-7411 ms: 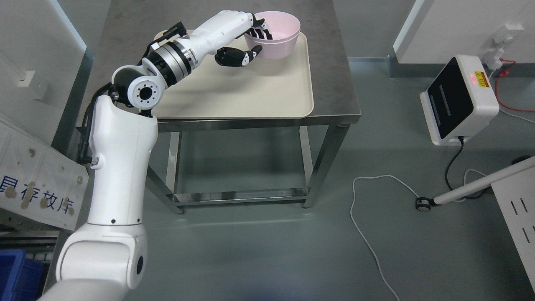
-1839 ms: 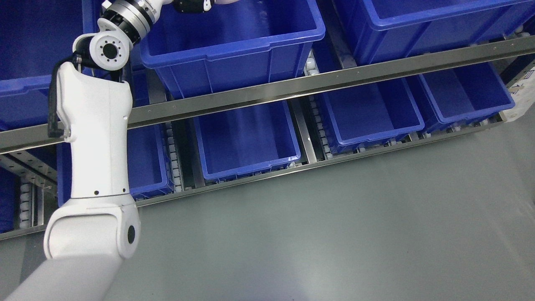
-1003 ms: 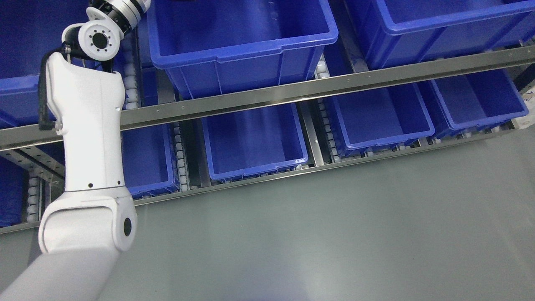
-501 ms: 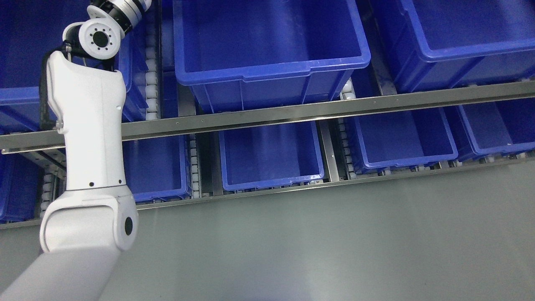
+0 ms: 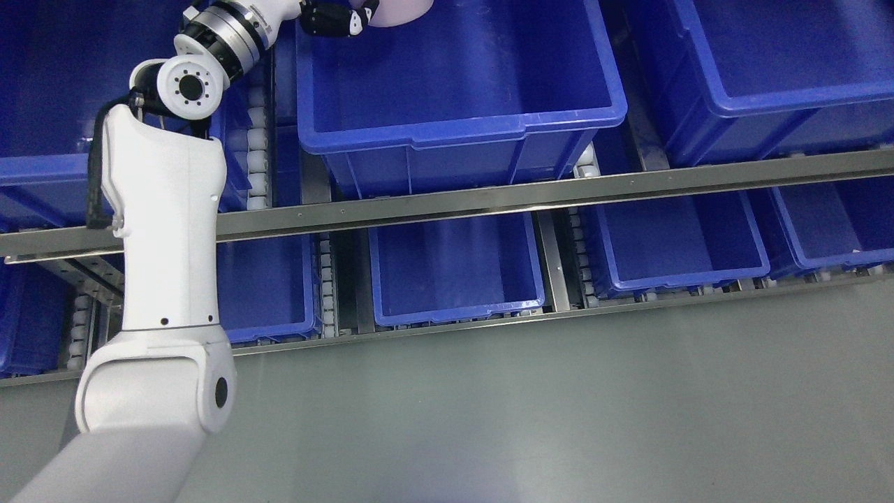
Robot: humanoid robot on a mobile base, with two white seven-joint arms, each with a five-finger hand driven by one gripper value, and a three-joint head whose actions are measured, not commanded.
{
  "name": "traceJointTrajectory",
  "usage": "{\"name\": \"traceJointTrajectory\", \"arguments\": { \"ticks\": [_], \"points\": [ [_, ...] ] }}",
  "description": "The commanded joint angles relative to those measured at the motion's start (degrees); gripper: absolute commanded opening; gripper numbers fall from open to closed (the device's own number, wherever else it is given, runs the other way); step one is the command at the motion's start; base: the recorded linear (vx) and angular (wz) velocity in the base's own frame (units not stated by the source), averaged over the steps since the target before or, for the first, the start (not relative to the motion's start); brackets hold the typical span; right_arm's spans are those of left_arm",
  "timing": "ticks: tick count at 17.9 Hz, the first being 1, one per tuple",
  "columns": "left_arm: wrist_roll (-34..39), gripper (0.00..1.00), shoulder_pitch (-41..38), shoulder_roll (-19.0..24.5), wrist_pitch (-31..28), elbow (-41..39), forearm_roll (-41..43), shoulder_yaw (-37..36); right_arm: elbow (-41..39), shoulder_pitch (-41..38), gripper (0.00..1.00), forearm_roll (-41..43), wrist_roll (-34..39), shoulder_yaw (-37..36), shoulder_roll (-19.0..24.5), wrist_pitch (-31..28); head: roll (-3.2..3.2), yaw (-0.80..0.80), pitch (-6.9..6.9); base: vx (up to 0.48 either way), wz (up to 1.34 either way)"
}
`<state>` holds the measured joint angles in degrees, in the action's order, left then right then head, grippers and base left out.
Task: Stack pink IKEA bowls on left shelf middle
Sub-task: 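Lower the stacked bowls into the middle blue bin with the left hand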
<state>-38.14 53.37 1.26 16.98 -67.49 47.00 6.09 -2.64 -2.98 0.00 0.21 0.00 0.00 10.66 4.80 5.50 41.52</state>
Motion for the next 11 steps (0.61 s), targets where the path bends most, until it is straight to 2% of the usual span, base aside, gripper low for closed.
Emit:
{"name": "traceJointTrajectory", "arguments": {
  "ticks": [1,7,10,11],
  "points": [
    [-1.7,0.12,-1.8,0.8,-0.2,0.6,0.3,-2.9,0.0,0.0,1.00,-0.4,0.0,-0.6,-1.0,0.0,0.00,0.00,0.00,-0.012,0.00],
    [-1.3,0.14,-1.3,0.3,-0.2,3.3,0.3,-3.4,0.0,0.0,1.00,-0.4,0.0,-0.6,-1.0,0.0,0.00,0.00,0.00,-0.002,0.00],
    [-0.9,0.21,-1.2,-0.3,-0.2,3.9,0.1,-3.3,0.0,0.0,1.00,-0.4,0.0,-0.5,-1.0,0.0,0.00,0.00,0.00,0.002,0.01],
    [-0.6,0.28,-1.2,-0.3,-0.2,4.0,-0.1,-3.3,0.0,0.0,1.00,-0.4,0.0,-0.5,-1.0,0.0,0.00,0.00,0.00,0.000,0.00]
  ]
}}
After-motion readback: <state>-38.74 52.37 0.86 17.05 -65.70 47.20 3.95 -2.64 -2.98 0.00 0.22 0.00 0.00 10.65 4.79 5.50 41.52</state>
